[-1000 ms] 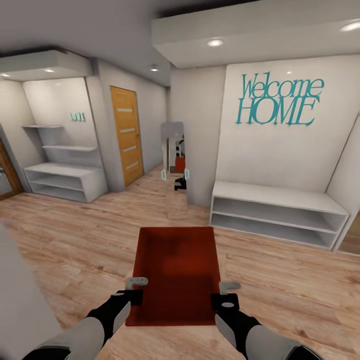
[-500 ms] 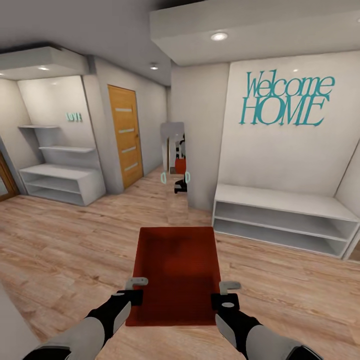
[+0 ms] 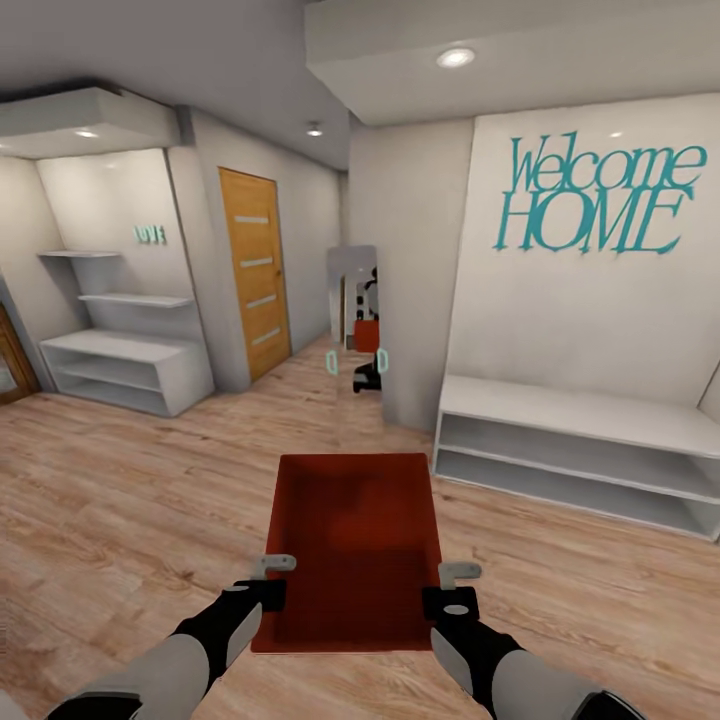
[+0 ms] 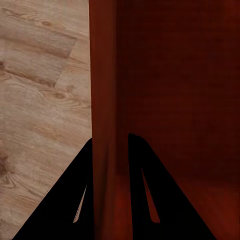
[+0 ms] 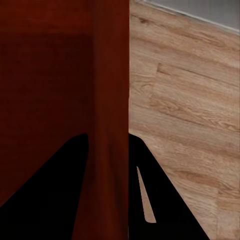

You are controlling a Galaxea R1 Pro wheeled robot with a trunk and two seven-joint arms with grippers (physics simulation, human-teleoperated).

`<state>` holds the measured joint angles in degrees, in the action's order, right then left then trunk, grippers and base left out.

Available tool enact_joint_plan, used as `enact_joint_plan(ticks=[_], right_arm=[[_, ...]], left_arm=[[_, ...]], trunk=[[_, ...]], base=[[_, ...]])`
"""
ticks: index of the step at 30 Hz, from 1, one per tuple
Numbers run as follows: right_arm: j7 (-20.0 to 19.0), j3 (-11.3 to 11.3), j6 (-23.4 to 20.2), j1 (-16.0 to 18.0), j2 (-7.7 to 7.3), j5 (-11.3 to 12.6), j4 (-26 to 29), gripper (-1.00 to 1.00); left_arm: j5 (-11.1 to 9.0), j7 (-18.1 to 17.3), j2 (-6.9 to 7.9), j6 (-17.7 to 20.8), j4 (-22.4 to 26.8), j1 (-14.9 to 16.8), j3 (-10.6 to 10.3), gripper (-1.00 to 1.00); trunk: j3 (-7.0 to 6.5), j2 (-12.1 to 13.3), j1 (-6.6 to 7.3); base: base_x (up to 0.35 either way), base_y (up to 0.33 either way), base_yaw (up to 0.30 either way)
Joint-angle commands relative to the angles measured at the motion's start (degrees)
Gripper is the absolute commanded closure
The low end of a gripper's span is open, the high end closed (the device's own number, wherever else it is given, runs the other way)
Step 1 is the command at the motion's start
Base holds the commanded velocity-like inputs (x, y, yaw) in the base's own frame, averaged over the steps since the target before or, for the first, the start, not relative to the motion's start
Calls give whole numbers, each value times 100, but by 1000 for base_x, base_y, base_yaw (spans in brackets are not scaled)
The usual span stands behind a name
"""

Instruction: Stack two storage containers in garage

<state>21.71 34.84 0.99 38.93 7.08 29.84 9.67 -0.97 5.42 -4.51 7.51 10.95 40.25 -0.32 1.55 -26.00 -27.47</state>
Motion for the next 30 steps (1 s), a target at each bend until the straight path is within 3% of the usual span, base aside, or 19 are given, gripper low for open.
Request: enact_joint_plan(ticks=[1, 19, 30], right_arm=[[53, -83, 24, 6, -33, 22, -18, 100], [53, -83, 24, 7, -39, 22, -18, 100], [53, -83, 24, 5, -40, 22, -18, 100]], left_arm=[[97, 55, 90, 40, 20, 7, 292, 100], [97, 55, 90, 40, 22, 7, 289, 100], [97, 55, 90, 40, 22, 7, 287, 100]], trunk=[[12, -12, -6], [12, -12, -6], [12, -12, -6]], base=[[322, 0, 248], [322, 0, 265], [322, 0, 32]])
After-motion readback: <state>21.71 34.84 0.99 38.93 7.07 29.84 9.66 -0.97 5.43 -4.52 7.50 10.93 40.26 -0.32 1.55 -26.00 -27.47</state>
